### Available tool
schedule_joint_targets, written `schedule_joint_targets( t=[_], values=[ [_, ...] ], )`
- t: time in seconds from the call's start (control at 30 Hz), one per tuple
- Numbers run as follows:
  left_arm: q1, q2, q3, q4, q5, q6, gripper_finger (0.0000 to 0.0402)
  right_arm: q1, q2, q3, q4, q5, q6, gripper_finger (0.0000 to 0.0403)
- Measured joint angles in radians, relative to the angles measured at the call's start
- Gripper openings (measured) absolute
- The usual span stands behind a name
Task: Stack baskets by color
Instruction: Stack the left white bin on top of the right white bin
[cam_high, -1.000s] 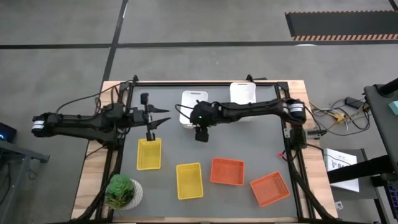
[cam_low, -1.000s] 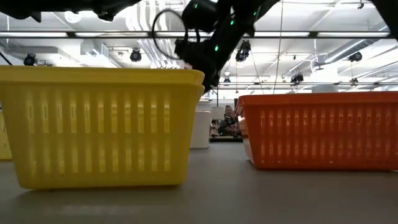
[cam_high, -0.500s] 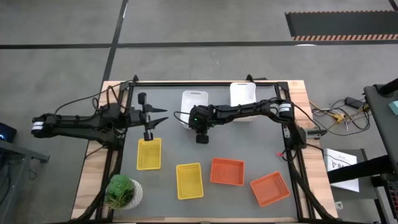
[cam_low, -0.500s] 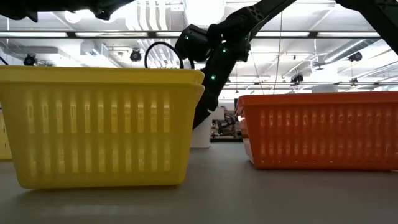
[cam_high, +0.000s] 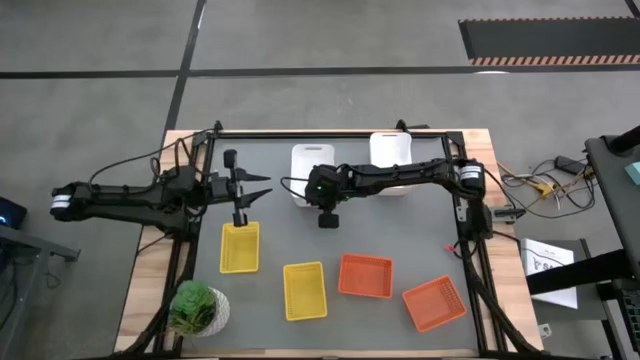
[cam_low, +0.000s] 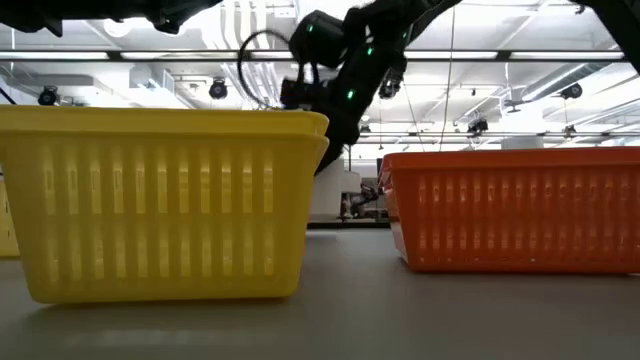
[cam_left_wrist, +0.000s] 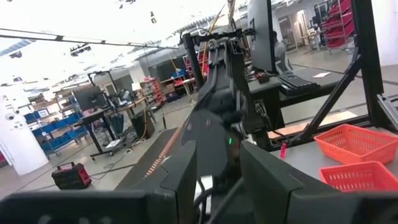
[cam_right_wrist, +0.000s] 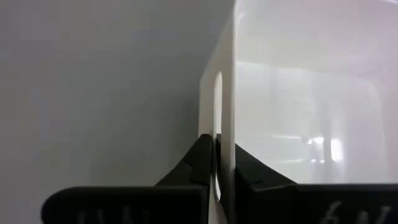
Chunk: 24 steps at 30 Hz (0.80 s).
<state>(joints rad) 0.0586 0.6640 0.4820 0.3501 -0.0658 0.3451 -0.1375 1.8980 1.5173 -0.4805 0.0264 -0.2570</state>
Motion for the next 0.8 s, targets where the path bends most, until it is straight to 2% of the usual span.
schedule_joint_targets(
  t=[0.1,0.27,0.53,0.8],
  values=[
    [0.0,0.0,0.0,-0.002,0.0,0.0,0.0107,0.01,-0.042,0.0,-0.025,0.009,-0.027,0.0009],
    [0.0,0.002,0.0,0.002,0.0,-0.001,0.0107,0.037,-0.12,0.0,-0.115,0.12,-0.107,0.0009],
    [0.0,0.002,0.001,0.008,0.0,-0.024,0.0107,0.031,-0.275,-0.02,-0.291,0.132,-0.148,0.0008],
    [0.0,0.004,0.001,0.008,0.0,-0.025,0.0107,0.0,-0.489,-0.159,-0.329,0.131,-0.17,0.0008]
  ],
)
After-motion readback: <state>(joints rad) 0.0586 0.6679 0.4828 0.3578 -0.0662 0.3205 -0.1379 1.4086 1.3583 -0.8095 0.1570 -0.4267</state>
